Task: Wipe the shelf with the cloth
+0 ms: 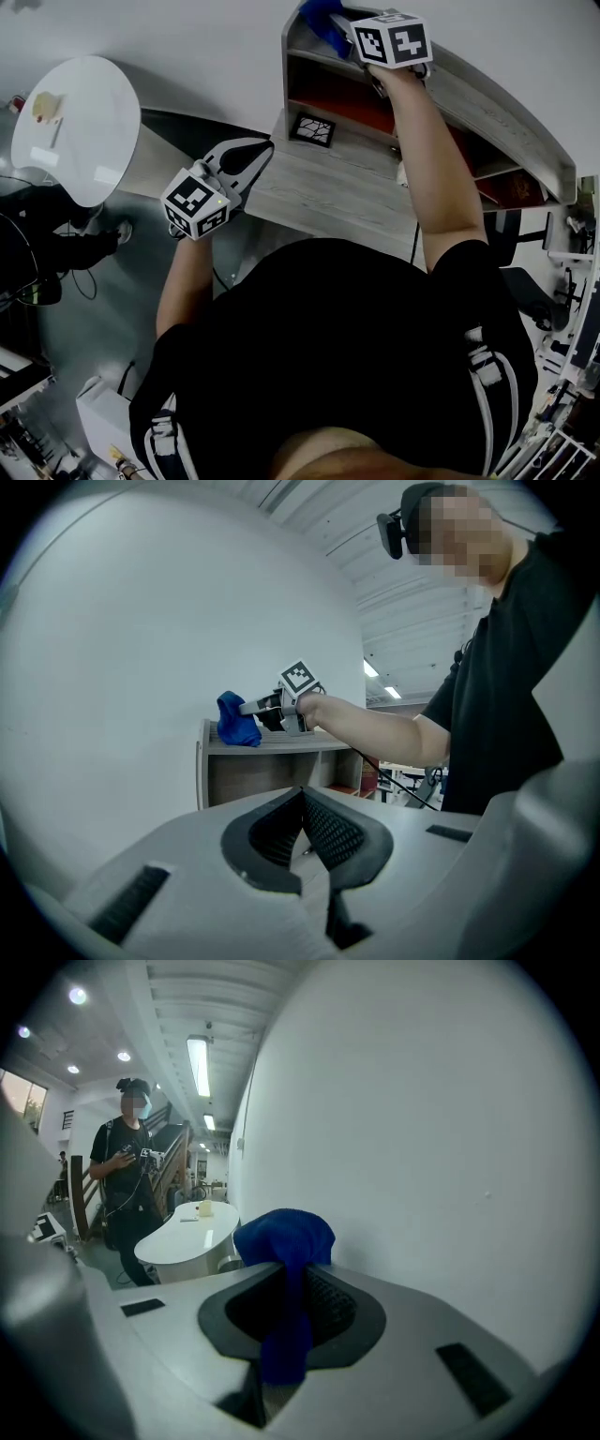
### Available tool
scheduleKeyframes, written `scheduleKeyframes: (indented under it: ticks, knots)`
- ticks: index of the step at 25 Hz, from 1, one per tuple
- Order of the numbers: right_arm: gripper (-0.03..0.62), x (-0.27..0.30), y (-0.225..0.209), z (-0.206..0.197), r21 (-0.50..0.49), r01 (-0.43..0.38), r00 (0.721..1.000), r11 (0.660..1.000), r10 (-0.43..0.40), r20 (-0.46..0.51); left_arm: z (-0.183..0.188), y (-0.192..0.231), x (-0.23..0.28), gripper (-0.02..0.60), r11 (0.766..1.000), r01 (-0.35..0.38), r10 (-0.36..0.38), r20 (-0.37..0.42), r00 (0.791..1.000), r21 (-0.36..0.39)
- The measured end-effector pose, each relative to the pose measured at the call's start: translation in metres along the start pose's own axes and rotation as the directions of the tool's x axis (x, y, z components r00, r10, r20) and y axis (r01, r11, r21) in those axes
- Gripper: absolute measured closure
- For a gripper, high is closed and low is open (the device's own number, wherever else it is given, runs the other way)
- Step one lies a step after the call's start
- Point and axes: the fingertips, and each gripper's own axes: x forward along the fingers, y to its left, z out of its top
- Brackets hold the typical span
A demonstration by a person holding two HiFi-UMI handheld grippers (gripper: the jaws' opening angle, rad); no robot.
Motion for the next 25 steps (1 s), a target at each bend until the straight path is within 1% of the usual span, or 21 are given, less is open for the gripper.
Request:
scheduleKeyframes:
  ticks: [4,9,18,22,25]
  knots:
    - [0.536,0.009,-0.003,-0.011,-0.003,-0.023,0.998,1.000,0.023,-0.059,-0.001,-0.001,0.003,0.565,1.000,0.003,-0.003,-0.006,1.000,-0.002]
    - [0.536,0.018,-0.004,-0.017,0.000,-0.042,0.994,0.999,0.042,-0.097,-0.003,-0.003,0.006,0.565,1.000,0.009,-0.009,-0.016,1.000,0.002]
    - [0.536,0.033,0.011,-0.029,-0.064,-0.079,0.978,0.995,0.065,-0.196,-0.006,-0.001,0.001,0.565,1.000,-0.007,0.007,-0.022,1.000,-0.002]
    - [0.536,0.036,0.011,-0.037,-0.098,-0.080,0.970,0.992,0.055,-0.236,-0.007,-0.002,0.001,0.565,1.000,-0.011,0.011,-0.027,1.000,-0.003]
    - [0.536,0.038,0.013,-0.042,-0.112,-0.082,0.967,0.990,0.052,-0.248,-0.009,-0.003,0.001,0.565,1.000,-0.013,0.013,-0.032,0.999,-0.003]
